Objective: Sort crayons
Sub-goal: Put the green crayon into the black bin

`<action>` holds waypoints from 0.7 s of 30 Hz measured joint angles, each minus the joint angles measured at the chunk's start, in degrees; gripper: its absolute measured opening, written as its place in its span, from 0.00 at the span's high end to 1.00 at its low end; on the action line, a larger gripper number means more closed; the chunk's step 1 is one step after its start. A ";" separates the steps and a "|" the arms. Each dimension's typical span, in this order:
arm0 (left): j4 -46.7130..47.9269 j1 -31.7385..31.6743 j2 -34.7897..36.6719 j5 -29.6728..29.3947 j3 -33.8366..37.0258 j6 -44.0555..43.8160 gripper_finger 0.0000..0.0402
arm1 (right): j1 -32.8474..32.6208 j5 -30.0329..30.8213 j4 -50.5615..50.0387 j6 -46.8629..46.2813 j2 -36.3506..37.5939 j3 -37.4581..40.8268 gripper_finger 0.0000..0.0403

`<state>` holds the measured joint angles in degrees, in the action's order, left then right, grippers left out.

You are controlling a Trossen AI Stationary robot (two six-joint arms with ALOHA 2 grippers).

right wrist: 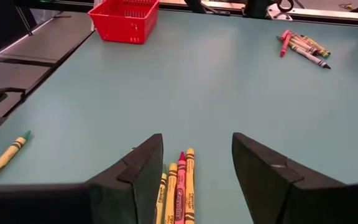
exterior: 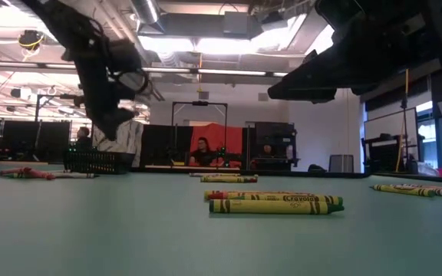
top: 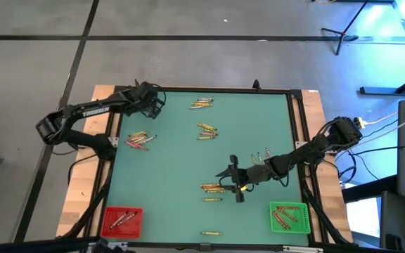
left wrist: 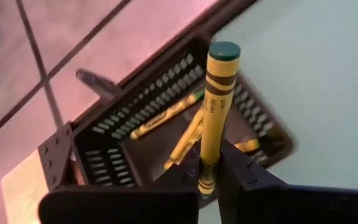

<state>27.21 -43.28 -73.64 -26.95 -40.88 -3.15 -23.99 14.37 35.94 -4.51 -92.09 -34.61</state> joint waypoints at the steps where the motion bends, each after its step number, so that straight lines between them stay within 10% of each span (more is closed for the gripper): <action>1: 0.02 -0.84 -0.77 0.04 0.00 0.60 0.98 | 0.00 0.00 -0.01 -0.02 0.00 0.00 0.53; 21: -0.74 -6.47 -3.04 3.09 0.00 4.38 0.73 | -0.02 -0.04 -0.04 -0.13 0.00 0.00 0.53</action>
<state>26.46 -49.75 -76.68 -23.86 -40.88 1.22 -24.01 14.33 35.90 -4.64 -92.09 -34.61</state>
